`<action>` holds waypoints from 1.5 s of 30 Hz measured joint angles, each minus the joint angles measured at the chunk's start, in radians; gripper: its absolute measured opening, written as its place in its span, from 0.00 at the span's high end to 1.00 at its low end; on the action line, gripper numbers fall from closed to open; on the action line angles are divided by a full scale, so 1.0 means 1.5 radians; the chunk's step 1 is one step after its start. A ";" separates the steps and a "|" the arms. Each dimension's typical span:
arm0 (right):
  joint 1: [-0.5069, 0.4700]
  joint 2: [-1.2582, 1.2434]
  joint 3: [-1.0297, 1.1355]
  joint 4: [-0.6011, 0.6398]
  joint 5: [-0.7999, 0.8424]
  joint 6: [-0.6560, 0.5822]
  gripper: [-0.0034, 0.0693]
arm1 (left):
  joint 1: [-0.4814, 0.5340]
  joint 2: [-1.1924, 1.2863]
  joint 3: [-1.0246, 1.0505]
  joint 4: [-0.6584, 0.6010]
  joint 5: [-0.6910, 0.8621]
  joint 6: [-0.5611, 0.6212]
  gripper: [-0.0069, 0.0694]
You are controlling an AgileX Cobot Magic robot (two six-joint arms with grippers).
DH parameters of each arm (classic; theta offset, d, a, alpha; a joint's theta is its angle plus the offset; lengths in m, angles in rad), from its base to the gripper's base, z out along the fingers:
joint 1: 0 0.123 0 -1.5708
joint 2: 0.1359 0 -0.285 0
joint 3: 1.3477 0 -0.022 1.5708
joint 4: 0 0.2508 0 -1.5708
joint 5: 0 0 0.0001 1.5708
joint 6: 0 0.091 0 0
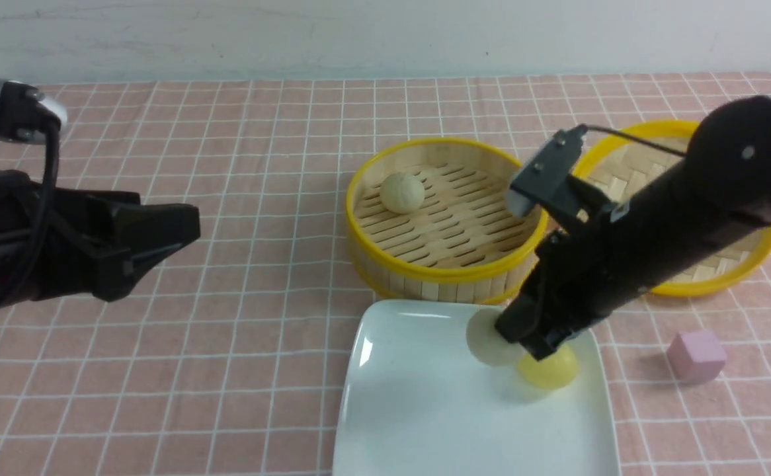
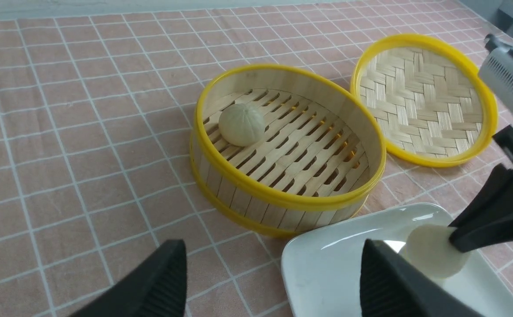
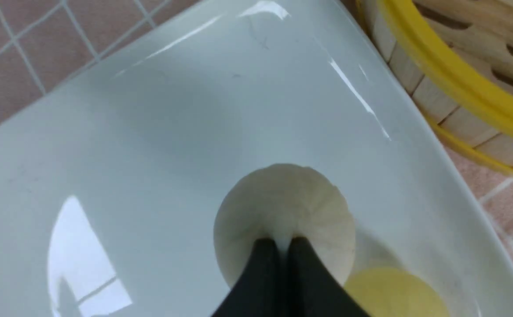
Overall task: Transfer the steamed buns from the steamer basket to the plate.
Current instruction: Use the right arm to put the steamed stuffed bun into the plate, then use the left arm to grab the steamed stuffed bun that is closest to it
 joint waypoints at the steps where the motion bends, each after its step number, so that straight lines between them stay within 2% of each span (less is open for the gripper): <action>1: 0.000 0.011 0.003 0.014 -0.010 -0.016 0.94 | 0.000 0.000 0.000 0.000 0.000 0.000 0.22; 9: 0.000 0.078 0.004 0.083 -0.062 -0.107 0.94 | 0.000 0.000 0.000 0.000 0.001 0.000 0.22; 18: 0.000 0.083 0.004 0.094 -0.080 -0.130 0.92 | 0.000 0.000 0.000 0.000 0.006 0.000 0.22; 21: 0.000 0.083 0.004 0.095 -0.062 -0.132 0.81 | 0.000 0.000 0.000 0.000 0.006 0.000 0.22; 23: 0.000 0.083 0.004 0.097 -0.062 -0.133 0.66 | 0.000 0.000 0.000 0.000 0.009 0.000 0.22; 24: 0.000 0.083 0.004 0.097 -0.062 -0.133 0.66 | 0.000 0.000 0.000 0.000 0.009 0.000 0.22; 25: 0.000 0.082 0.004 0.099 -0.064 -0.133 0.51 | 0.000 0.000 0.000 0.000 0.013 0.000 0.22; 27: 0.000 0.072 0.004 0.101 -0.075 -0.134 0.31 | 0.000 0.000 0.000 0.000 0.015 0.000 0.22; 28: 0.000 0.071 0.004 0.101 -0.076 -0.134 0.29 | 0.000 0.000 0.000 0.000 0.016 0.000 0.22; 29: 0.000 0.058 0.004 0.101 -0.089 -0.134 0.20 | 0.000 0.000 0.000 0.001 0.019 0.000 0.22; 30: 0.000 0.044 0.004 0.102 -0.100 -0.135 0.15 | 0.000 0.000 0.000 0.001 0.021 0.000 0.22; 32: 0.000 0.002 0.004 0.102 -0.124 -0.135 0.11 | 0.000 0.000 0.000 0.003 0.034 0.000 0.22; 35: 0.000 -0.059 0.004 0.104 -0.146 -0.135 0.12 | 0.000 0.000 0.000 0.006 0.055 0.000 0.22; 40: 0.000 -0.198 0.004 0.104 -0.158 -0.135 0.23 | 0.000 0.000 0.000 0.007 0.080 0.000 0.22; 45: 0.000 -0.337 0.004 0.104 -0.112 -0.117 0.33 | 0.000 0.014 -0.016 0.016 0.090 -0.022 0.22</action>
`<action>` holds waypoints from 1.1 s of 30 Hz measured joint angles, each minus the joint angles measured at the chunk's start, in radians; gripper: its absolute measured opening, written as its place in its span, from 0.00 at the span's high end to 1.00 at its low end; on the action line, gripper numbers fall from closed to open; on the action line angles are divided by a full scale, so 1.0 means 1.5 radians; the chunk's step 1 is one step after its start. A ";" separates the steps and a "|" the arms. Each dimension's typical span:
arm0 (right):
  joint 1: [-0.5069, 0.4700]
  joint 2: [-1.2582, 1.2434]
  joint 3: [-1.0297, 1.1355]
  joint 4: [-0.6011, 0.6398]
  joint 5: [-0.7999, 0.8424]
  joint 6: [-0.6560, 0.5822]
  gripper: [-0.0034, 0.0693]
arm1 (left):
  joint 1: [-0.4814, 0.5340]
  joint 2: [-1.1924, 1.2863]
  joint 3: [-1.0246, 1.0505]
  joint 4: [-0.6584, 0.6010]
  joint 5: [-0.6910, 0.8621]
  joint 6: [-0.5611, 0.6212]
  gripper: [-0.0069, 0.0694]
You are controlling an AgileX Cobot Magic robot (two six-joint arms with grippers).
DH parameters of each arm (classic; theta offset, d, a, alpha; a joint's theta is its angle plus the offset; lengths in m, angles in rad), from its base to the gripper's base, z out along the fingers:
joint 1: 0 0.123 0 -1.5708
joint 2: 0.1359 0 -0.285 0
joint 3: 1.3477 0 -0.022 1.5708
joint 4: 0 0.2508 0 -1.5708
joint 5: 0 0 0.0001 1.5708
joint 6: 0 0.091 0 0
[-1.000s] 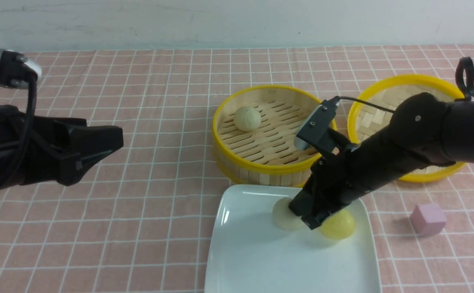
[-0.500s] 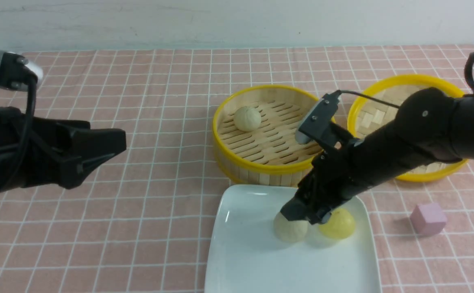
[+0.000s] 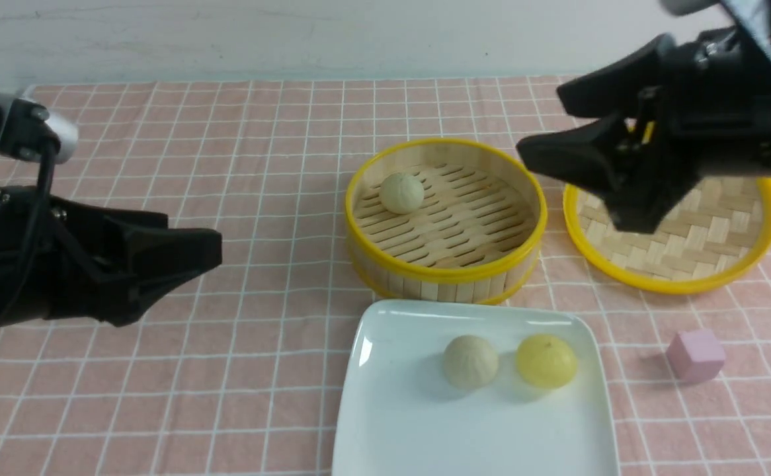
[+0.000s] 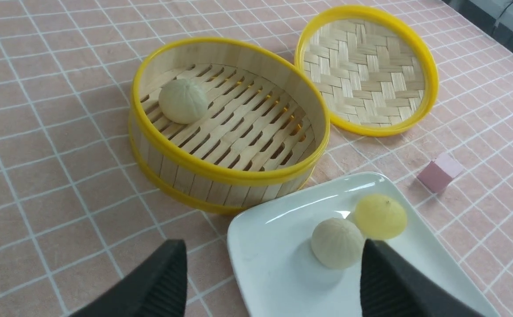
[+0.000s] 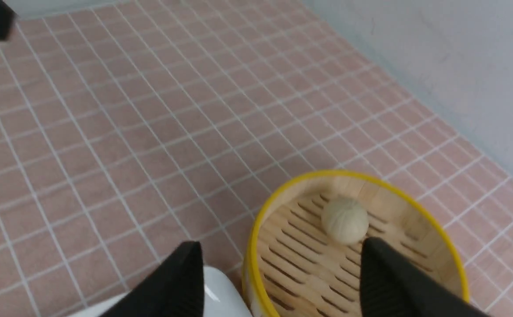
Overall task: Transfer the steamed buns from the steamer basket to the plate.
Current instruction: Use the left arm to grab the steamed stuffed bun that is closest to it
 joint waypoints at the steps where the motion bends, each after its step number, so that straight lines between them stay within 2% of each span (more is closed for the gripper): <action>1: 0.000 -0.025 0.000 -0.004 0.024 0.015 0.36 | 0.000 0.012 -0.018 0.009 0.011 -0.023 0.22; 6: 0.000 -0.081 0.001 -0.032 0.104 0.057 0.43 | 0.000 0.052 -0.085 0.039 0.045 -0.073 0.22; 12: 0.000 -0.117 0.002 -0.079 0.140 0.096 0.44 | 0.000 0.079 -0.153 0.046 0.075 -0.094 0.22; 14: 0.000 -0.122 0.004 -0.094 0.143 0.110 0.45 | 0.000 0.080 -0.166 0.025 0.082 -0.099 0.22; 21: 0.000 -0.124 0.004 -0.116 0.151 0.135 0.45 | 0.000 0.080 -0.172 -0.169 0.084 -0.174 0.22; 25: 0.000 -0.124 0.004 -0.118 0.151 0.135 0.45 | 0.000 0.080 -0.172 -0.216 0.084 -0.202 0.22; 27: 0.000 -0.125 0.004 -0.118 0.151 0.135 0.45 | 0.000 0.080 -0.172 -0.232 0.086 -0.193 0.22; 28: 0.000 -0.125 0.004 -0.118 0.151 0.135 0.45 | 0.000 0.080 -0.172 -0.227 0.094 -0.164 0.22; 33: 0.000 -0.125 0.004 -0.120 0.151 0.135 0.45 | 0.000 0.080 -0.172 -0.111 0.124 -0.024 0.22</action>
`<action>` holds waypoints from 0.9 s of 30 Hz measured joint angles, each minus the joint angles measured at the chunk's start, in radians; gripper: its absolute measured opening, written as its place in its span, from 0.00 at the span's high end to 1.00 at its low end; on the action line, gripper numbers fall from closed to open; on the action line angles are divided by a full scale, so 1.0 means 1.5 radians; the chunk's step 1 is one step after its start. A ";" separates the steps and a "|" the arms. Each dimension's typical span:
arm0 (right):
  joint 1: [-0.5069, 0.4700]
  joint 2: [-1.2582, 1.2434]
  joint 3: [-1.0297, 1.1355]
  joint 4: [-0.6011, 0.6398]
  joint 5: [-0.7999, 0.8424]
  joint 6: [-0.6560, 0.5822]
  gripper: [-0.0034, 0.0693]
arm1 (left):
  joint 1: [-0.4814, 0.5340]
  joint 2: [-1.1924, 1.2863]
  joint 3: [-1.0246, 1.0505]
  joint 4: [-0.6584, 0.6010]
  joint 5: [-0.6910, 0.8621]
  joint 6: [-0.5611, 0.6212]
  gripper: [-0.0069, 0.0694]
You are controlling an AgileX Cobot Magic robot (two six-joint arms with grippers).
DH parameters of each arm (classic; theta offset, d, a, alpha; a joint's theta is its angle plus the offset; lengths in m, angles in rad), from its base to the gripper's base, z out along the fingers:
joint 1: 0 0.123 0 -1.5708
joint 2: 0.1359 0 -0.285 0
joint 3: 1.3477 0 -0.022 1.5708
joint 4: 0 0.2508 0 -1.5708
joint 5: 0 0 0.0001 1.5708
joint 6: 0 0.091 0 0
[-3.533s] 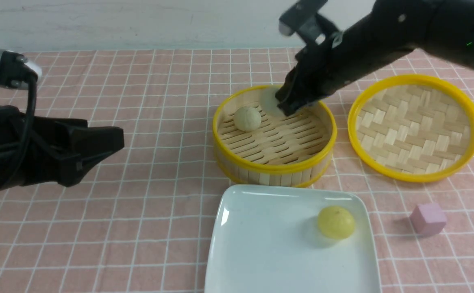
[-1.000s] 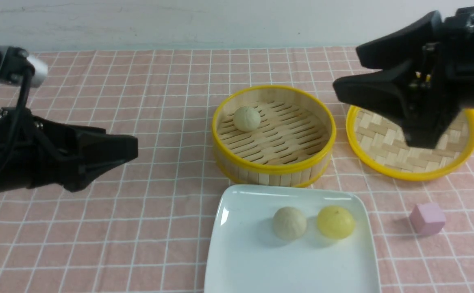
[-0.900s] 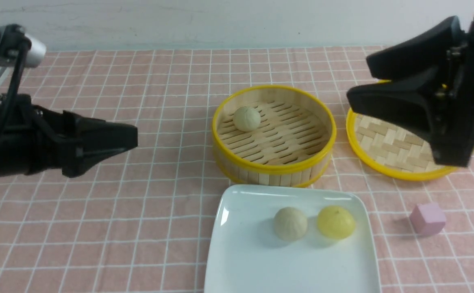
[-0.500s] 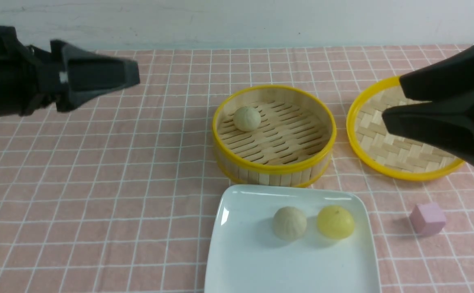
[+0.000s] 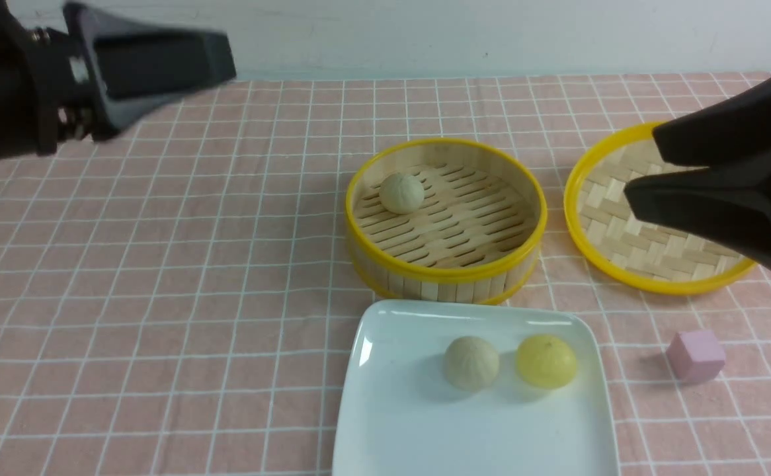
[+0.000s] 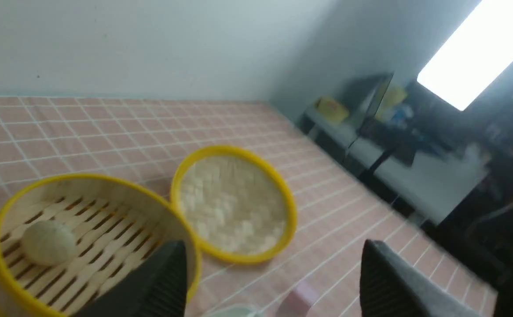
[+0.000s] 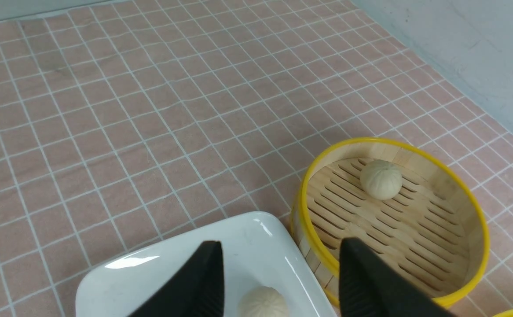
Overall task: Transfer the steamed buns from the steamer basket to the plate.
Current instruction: Use the left arm to grab the steamed stuffed bun that is closest to it
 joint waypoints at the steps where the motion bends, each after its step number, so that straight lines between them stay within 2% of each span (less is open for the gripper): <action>1: 0.000 0.000 0.000 0.000 0.000 0.000 0.45 | 0.000 0.000 0.000 0.052 0.003 0.031 0.22; 3: 0.000 0.000 0.000 0.000 0.000 0.000 0.45 | 0.000 0.000 0.000 0.130 0.005 0.070 0.22; 4: 0.000 0.000 0.000 0.000 0.000 0.000 0.45 | 0.000 0.000 0.000 0.130 0.005 0.073 0.22; 6: 0.000 0.000 0.000 0.000 0.000 0.000 0.45 | 0.000 0.000 0.000 0.232 -0.008 0.096 0.22; 9: 0.000 0.000 0.000 -0.001 0.000 0.000 0.45 | 0.000 0.000 0.000 0.316 -0.032 0.090 0.22; 11: 0.000 0.000 0.000 -0.001 0.000 0.000 0.45 | 0.000 0.000 0.000 0.366 -0.053 0.051 0.22; 15: 0.000 0.000 0.000 -0.001 0.000 0.000 0.45 | 0.000 0.000 0.000 0.458 -0.107 -0.098 0.22; 22: 0.000 0.000 0.000 -0.001 -0.001 0.000 0.45 | 0.000 0.000 0.000 0.601 -0.158 -0.511 0.22; 23: 0.000 0.000 0.000 -0.001 -0.001 0.000 0.45 | 0.000 0.000 0.000 0.604 -0.158 -0.522 0.22; 25: 0.000 0.000 0.000 -0.001 -0.001 0.000 0.45 | 0.000 0.000 0.000 0.625 -0.176 -0.622 0.22; 27: 0.000 0.000 0.000 -0.001 -0.001 0.000 0.45 | 0.000 0.000 0.000 0.625 -0.192 -0.647 0.22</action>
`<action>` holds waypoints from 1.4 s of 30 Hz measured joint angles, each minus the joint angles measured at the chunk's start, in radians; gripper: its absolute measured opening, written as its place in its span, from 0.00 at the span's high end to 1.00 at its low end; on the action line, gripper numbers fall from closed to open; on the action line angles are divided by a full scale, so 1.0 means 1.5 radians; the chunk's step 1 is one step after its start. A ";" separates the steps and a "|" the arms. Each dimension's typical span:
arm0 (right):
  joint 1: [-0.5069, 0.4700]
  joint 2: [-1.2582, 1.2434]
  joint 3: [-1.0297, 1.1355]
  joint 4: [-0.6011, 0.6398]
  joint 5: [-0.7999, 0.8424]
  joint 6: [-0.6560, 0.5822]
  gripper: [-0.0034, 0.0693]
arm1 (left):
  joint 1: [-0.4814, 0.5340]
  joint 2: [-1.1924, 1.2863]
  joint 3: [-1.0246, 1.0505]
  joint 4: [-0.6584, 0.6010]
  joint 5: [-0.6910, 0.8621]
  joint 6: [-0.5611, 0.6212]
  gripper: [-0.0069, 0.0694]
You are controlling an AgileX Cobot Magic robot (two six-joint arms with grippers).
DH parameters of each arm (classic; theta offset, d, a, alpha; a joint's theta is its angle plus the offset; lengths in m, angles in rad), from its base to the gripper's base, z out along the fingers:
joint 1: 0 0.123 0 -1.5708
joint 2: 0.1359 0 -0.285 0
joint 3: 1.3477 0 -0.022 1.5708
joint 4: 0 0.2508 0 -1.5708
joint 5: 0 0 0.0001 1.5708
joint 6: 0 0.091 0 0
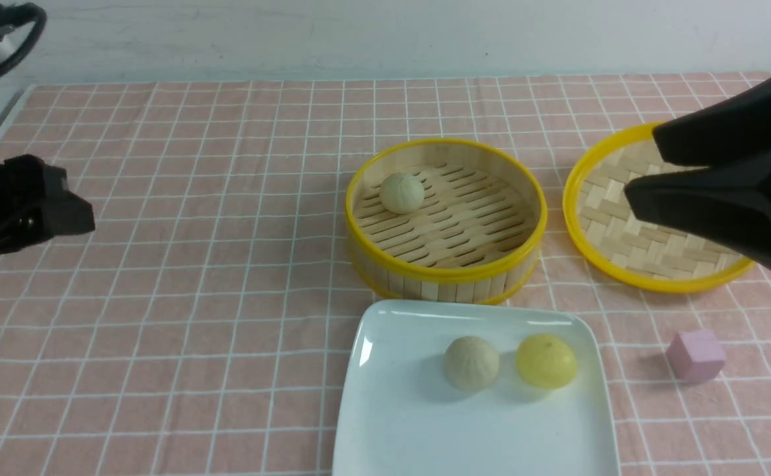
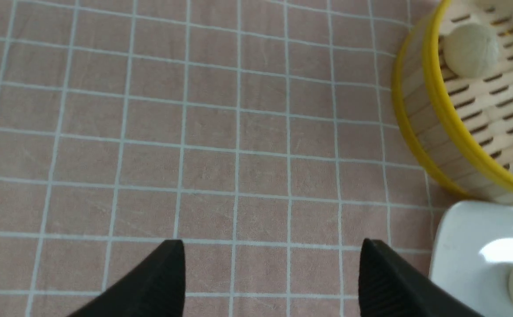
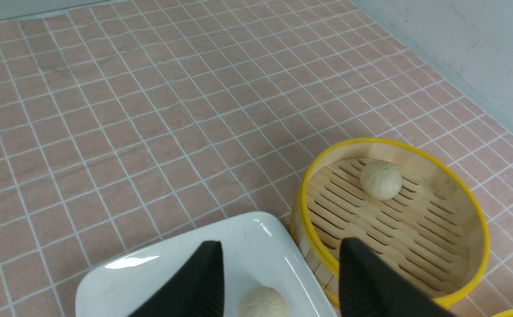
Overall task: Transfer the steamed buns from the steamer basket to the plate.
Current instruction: Use the left arm to grab the steamed stuffed bun that is closest to it
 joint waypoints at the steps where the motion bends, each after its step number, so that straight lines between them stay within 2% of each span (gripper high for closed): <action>1: 0.000 0.000 0.000 0.000 0.000 0.000 0.45 | 0.000 0.000 0.000 -0.010 -0.014 -0.010 0.22; 6: 0.000 0.000 0.000 -0.002 0.000 0.000 0.45 | 0.000 0.000 0.000 -0.092 -0.057 -0.008 0.22; 10: 0.000 0.000 0.000 -0.002 0.000 0.000 0.45 | 0.000 0.006 0.000 -0.219 -0.074 0.059 0.22; 12: 0.000 0.000 0.000 -0.002 0.000 0.000 0.45 | 0.000 0.012 -0.002 -0.246 -0.068 0.074 0.22; 13: 0.000 0.000 0.000 -0.002 0.000 0.000 0.45 | 0.000 0.029 -0.012 -0.284 -0.046 0.106 0.22; 16: 0.000 0.000 0.000 -0.002 0.000 0.000 0.45 | 0.000 0.062 -0.033 -0.321 -0.007 0.144 0.22; 22: 0.000 0.000 0.000 -0.004 0.000 0.000 0.45 | 0.000 0.111 -0.095 -0.394 0.048 0.285 0.22; 25: 0.000 0.000 0.000 -0.004 0.000 0.000 0.45 | 0.000 0.111 -0.135 -0.428 0.050 0.327 0.22; 28: 0.000 0.000 0.000 -0.004 0.000 0.000 0.45 | -0.002 0.111 -0.168 -0.426 0.054 0.338 0.23; 31: 0.000 0.000 0.000 -0.004 0.000 0.000 0.45 | -0.040 0.111 -0.221 -0.349 0.052 0.358 0.26; 36: 0.000 0.000 0.000 -0.004 0.000 0.000 0.45 | -0.153 0.111 -0.246 -0.196 0.037 0.373 0.29; 37: 0.000 0.000 0.000 -0.004 -0.003 0.000 0.45 | -0.207 0.111 -0.246 -0.102 0.027 0.371 0.29; 38: 0.000 0.000 0.000 -0.004 -0.003 0.000 0.45 | -0.213 0.111 -0.246 -0.102 0.027 0.370 0.29; 39: 0.000 0.000 0.000 -0.004 -0.005 0.000 0.45 | -0.261 0.113 -0.246 -0.006 0.024 0.337 0.30; 40: 0.000 0.000 0.000 -0.004 -0.005 0.000 0.45 | -0.265 0.113 -0.246 -0.006 0.024 0.331 0.30; 41: 0.000 0.000 0.000 -0.004 -0.005 0.000 0.45 | -0.295 0.115 -0.246 0.065 0.023 0.261 0.31; 42: 0.000 0.000 0.000 -0.004 -0.005 0.000 0.45 | -0.298 0.116 -0.246 0.081 0.023 0.251 0.31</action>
